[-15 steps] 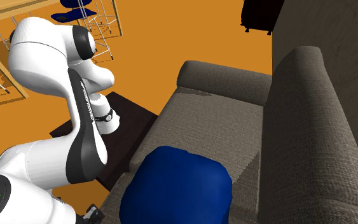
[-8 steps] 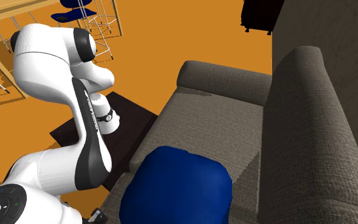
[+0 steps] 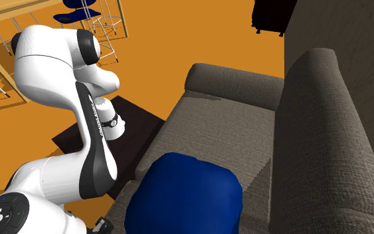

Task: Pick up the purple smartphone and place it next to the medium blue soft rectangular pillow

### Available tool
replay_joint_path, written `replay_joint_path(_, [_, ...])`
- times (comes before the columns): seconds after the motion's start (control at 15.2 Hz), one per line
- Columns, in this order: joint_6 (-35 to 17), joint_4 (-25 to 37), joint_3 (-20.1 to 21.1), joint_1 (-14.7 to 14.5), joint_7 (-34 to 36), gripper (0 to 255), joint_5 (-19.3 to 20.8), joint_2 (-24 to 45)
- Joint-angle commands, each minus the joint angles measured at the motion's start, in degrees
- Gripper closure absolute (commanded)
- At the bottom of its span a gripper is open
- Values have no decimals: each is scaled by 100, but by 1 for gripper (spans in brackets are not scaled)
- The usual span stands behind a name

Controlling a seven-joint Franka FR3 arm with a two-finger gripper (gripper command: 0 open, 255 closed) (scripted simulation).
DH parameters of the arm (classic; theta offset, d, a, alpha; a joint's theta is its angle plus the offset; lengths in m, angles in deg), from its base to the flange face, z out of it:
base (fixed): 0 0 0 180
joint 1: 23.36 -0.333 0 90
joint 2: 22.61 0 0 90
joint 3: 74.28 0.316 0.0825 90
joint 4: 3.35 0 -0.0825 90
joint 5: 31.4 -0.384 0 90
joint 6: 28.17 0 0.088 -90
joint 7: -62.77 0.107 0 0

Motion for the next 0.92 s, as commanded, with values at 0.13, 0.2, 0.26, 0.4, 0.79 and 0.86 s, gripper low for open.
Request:
replay_joint_path(0.13, [0,0,0,0,0,0,0,0])
replay_joint_path(0.2, [0,0,0,0,0,0,0,0])
replay_joint_path(0.26, [0,0,0,0,0,0,0,0])
replay_joint_path(0.4, [337,221,-15,-3,23,0,35,-120])
replay_joint_path(0.79, [648,450,-26,-2,40,0,60,-203])
replay_joint_path(0.86, [648,450,-26,-2,40,0,60,-203])
